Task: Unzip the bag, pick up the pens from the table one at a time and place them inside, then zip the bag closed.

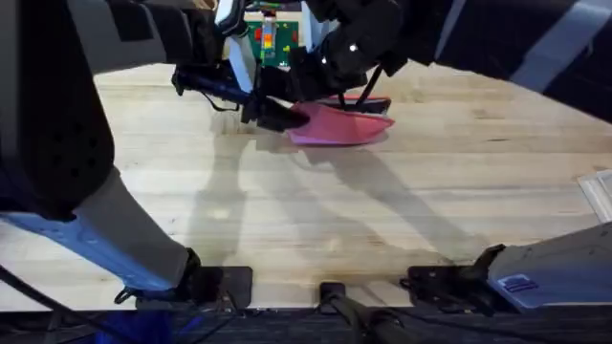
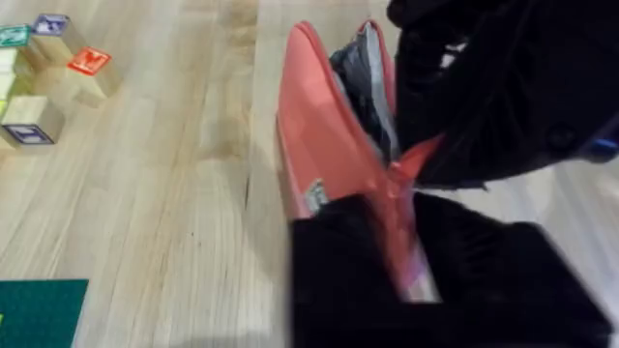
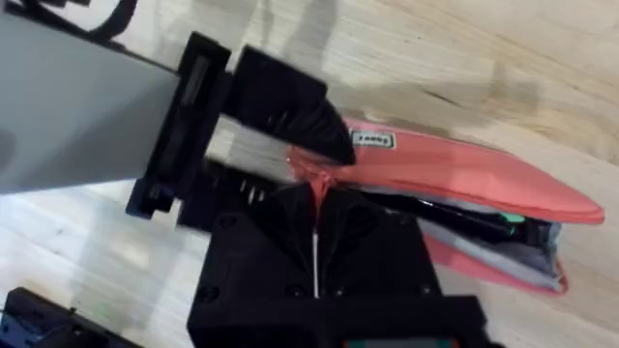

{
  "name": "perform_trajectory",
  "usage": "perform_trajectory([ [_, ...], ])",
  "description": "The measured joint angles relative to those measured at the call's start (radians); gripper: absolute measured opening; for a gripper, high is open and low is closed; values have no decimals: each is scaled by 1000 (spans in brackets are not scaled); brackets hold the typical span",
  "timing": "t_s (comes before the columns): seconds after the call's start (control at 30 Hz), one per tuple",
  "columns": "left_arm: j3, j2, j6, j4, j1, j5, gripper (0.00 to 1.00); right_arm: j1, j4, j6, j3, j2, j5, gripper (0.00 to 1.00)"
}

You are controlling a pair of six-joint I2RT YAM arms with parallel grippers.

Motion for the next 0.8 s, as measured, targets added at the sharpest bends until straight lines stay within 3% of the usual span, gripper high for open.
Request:
perform_trajectory([
  [0.07,0,0,-1,-1,0,-7,107,0,-1,0,0,0,-3,31],
  [0.13,0,0,-1,0,0,-10,52,0,-3,0,-1,0,-5,31],
  [0.47,0,0,-1,0,0,-14,43,-31,-33,-1,-2,0,-23,31],
  [0.8,0,0,-1,1,-1,-17,45,-213,-170,-93,-2,0,-67,31],
])
